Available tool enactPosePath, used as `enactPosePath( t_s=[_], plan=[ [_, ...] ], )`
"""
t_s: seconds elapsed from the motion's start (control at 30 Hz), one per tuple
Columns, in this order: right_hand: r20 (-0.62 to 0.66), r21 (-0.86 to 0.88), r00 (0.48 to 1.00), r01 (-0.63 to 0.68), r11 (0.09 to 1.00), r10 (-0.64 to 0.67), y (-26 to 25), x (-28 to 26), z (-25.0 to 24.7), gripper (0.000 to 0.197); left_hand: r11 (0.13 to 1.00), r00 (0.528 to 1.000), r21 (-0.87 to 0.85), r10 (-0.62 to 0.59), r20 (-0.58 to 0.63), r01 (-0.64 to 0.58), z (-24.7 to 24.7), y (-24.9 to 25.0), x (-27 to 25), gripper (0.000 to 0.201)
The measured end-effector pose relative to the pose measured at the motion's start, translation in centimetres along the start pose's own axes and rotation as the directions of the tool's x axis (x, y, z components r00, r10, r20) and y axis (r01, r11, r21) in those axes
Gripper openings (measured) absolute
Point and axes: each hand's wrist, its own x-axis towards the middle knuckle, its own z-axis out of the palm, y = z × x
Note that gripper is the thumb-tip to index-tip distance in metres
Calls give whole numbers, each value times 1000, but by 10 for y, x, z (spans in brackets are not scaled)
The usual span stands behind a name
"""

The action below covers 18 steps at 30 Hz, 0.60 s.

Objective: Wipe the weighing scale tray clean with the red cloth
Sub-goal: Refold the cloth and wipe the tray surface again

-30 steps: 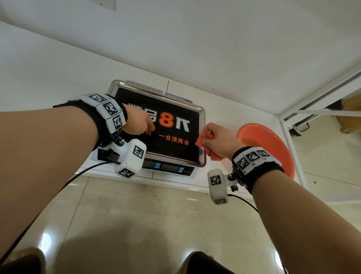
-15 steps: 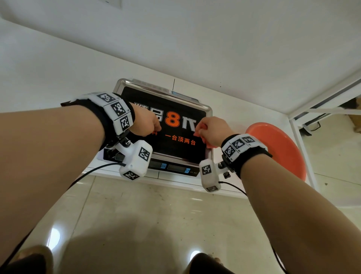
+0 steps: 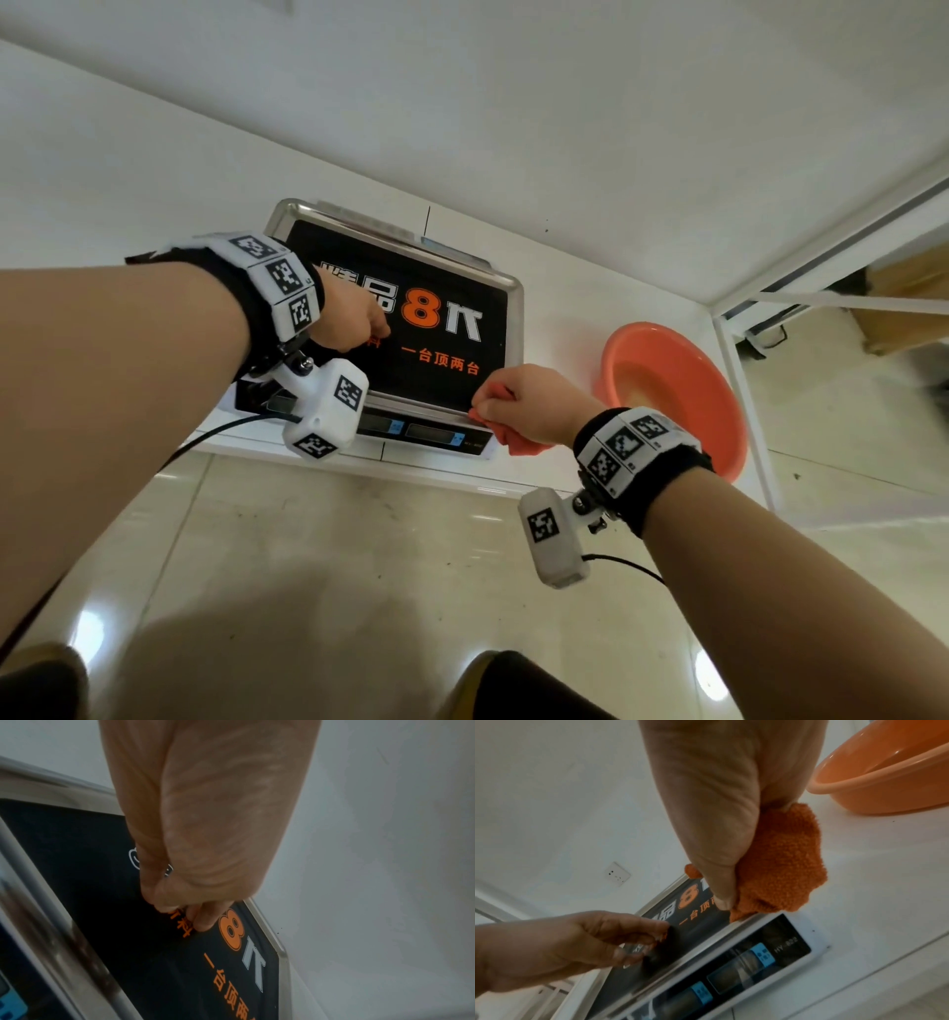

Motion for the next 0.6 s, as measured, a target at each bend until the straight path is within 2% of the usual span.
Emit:
enactPosePath(
  t_s=[0.27,0.4,0.6],
  plan=[
    [-86,-306,970,190,933,-226,14,7,27,8,1000,1000,-12,-9,-2,9,-1,-1,5,47],
    [-117,-404,955,204,892,-272,11,11,33,16,1000,1000,-16,-11,-3,11,0,-2,6,47],
    [-116,-436,954,200,877,-276,6,12,35,22,1000,1000,3,-19,-11,19,1,-2,5,47]
  ],
)
